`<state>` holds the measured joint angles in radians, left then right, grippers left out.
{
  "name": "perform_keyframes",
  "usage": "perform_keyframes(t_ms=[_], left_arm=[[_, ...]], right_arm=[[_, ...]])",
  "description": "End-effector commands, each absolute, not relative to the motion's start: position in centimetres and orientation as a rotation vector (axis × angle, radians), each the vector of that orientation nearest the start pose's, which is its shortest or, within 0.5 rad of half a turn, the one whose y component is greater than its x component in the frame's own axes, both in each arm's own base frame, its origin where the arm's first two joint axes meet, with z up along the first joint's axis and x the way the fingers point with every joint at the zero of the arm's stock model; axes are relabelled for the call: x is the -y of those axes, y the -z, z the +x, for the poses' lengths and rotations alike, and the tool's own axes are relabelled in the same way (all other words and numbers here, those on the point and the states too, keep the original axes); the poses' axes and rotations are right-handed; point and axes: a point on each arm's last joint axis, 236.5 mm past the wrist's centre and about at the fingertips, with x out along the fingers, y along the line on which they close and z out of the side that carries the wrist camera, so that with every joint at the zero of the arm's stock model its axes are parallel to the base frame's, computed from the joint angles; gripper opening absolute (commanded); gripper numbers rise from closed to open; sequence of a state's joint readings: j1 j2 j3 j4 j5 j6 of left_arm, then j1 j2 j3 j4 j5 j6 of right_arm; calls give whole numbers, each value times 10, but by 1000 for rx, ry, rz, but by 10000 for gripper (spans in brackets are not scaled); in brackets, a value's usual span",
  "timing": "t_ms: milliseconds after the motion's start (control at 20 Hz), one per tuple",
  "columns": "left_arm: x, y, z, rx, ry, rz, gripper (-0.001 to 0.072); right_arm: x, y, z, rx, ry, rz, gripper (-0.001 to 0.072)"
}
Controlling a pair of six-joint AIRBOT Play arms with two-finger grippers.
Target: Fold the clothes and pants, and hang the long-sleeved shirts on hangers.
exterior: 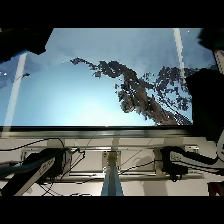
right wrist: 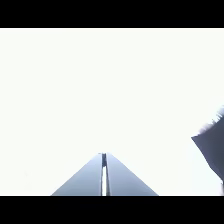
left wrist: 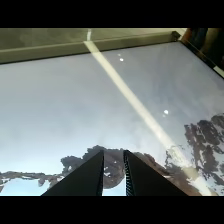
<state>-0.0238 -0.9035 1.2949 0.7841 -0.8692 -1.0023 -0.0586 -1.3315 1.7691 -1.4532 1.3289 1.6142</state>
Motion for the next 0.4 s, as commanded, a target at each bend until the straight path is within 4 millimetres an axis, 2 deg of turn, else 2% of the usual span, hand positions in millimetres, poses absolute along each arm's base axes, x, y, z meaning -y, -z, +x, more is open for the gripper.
perform_keyframes(t_ms=[0,100,200,350], left_arm=[[137,-311,380,-298,589,-89,144],[137,-311,380,-298,589,-89,144],[137,-311,380,-298,589,-89,145],[137,-311,380,-298,589,-89,145]], right_arm=[[-140,-218,436,-807,-348,-272,18],[-185,-230,426,-728,-423,-352,18],[-216,-235,418,-689,-488,-366,18],[-233,-235,409,-684,-531,-366,18]])
